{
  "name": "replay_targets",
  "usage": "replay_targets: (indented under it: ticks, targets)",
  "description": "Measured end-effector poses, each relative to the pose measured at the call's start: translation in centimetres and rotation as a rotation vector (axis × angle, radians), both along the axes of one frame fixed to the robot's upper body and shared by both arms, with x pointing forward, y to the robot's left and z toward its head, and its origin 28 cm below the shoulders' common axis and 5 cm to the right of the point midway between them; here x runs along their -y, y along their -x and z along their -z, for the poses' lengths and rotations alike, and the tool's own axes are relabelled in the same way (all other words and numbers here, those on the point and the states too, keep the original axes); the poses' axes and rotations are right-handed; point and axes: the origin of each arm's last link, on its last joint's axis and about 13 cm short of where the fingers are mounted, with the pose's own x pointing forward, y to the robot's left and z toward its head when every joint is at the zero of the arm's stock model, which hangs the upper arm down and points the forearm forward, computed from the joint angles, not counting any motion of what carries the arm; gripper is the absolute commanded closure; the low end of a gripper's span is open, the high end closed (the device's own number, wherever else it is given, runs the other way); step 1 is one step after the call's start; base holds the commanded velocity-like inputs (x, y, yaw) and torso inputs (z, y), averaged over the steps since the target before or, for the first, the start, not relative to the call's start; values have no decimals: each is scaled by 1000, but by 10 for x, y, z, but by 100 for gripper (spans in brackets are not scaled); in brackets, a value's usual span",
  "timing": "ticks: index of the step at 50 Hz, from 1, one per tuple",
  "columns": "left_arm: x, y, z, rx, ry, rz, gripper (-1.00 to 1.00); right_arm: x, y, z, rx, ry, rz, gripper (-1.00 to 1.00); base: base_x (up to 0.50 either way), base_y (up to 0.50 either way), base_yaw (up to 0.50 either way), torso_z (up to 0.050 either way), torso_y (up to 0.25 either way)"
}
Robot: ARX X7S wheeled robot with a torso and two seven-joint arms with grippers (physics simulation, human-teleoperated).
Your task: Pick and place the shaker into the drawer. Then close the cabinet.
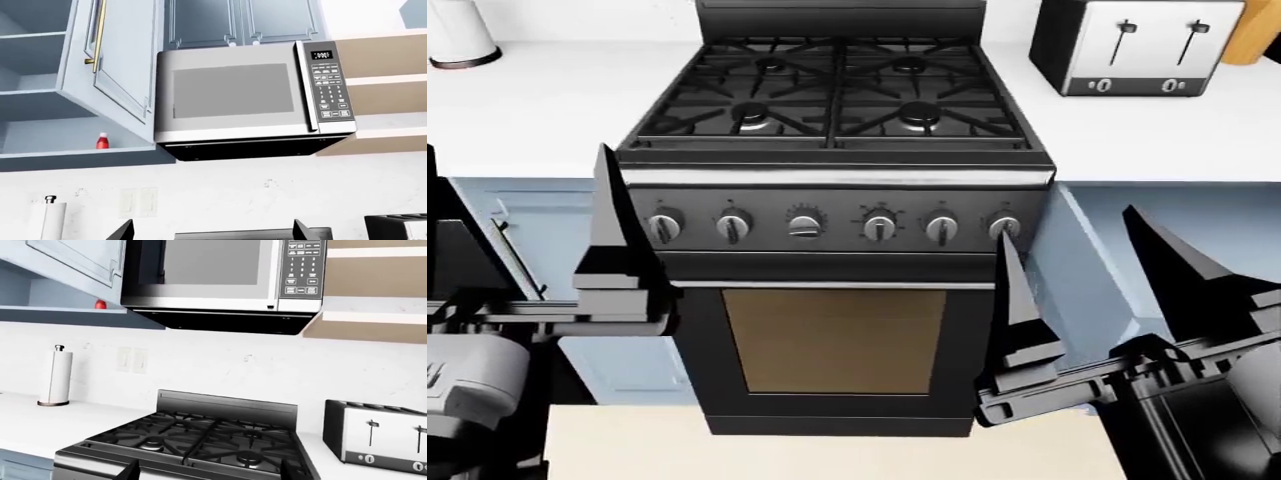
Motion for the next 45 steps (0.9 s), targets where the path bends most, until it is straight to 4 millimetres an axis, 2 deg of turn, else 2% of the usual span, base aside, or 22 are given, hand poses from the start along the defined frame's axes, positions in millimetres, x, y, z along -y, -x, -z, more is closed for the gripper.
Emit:
replay_targets:
  ticks: [45]
  targets:
    - [2, 1, 1, -5, -13, 14, -100, -1, 0, 0, 6, 15, 5, -100, 4, 500, 0, 0, 0]
